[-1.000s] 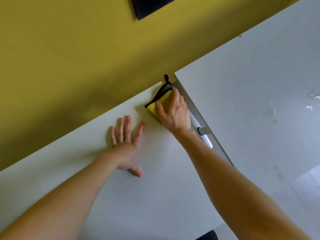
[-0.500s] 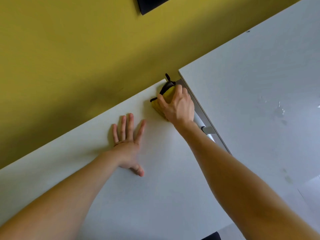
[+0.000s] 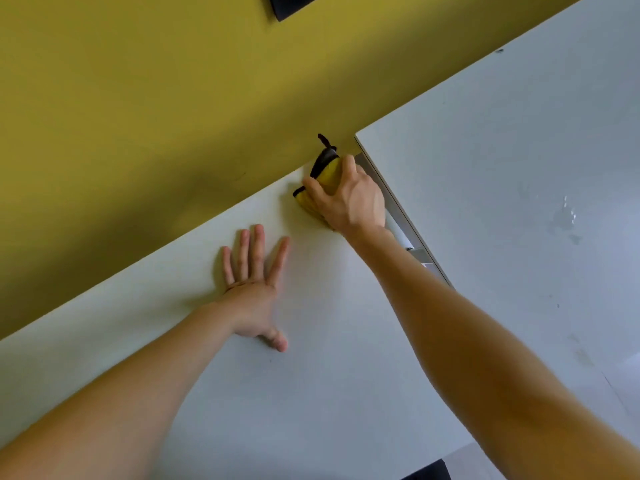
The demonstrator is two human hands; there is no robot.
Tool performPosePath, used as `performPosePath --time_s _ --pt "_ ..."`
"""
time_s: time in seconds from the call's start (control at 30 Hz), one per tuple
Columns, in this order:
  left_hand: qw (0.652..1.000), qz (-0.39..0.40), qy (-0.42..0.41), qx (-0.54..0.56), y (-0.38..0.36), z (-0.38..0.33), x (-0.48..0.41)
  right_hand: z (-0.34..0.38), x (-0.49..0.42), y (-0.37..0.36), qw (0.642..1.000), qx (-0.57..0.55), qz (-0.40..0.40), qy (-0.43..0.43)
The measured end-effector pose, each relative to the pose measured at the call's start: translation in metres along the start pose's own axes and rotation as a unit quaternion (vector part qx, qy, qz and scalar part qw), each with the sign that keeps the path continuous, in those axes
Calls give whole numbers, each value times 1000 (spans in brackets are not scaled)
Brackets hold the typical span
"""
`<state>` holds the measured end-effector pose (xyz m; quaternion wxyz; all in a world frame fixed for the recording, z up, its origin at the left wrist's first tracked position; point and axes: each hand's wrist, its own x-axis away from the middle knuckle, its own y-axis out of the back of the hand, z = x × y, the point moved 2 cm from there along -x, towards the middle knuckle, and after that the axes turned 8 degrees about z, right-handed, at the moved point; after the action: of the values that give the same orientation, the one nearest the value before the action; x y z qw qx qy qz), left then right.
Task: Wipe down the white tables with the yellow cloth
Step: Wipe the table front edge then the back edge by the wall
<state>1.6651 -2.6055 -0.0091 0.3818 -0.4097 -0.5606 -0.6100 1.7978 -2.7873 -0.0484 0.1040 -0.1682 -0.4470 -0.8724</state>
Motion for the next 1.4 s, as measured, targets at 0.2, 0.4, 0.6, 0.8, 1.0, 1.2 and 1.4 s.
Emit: performPosePath --time_s 0.2,0.4,0.6,0.8,1.0,1.2,1.4 --pt "1000 3 -18 11 3 2 1 -67 103 1 998 43 -12 -33" --pt "1000 3 12 0 3 -2 0 20 -37 -5 999 43 11 10" --pt "1000 -11 -11 19 2 0 3 -49 64 -1 998 -37 -44 -2" --pt "1000 -14 -21 16 2 1 4 -75 107 3 999 45 -4 -7" --pt "1000 -25 11 0 1 -3 4 8 -18 -7 999 28 11 30" --pt "998 -57 -10 -2 -5 -3 7 -101 131 3 1000 -13 -10 5" --pt "971 -229 -59 -21 -29 -13 32 -111 154 8 998 49 19 -23"
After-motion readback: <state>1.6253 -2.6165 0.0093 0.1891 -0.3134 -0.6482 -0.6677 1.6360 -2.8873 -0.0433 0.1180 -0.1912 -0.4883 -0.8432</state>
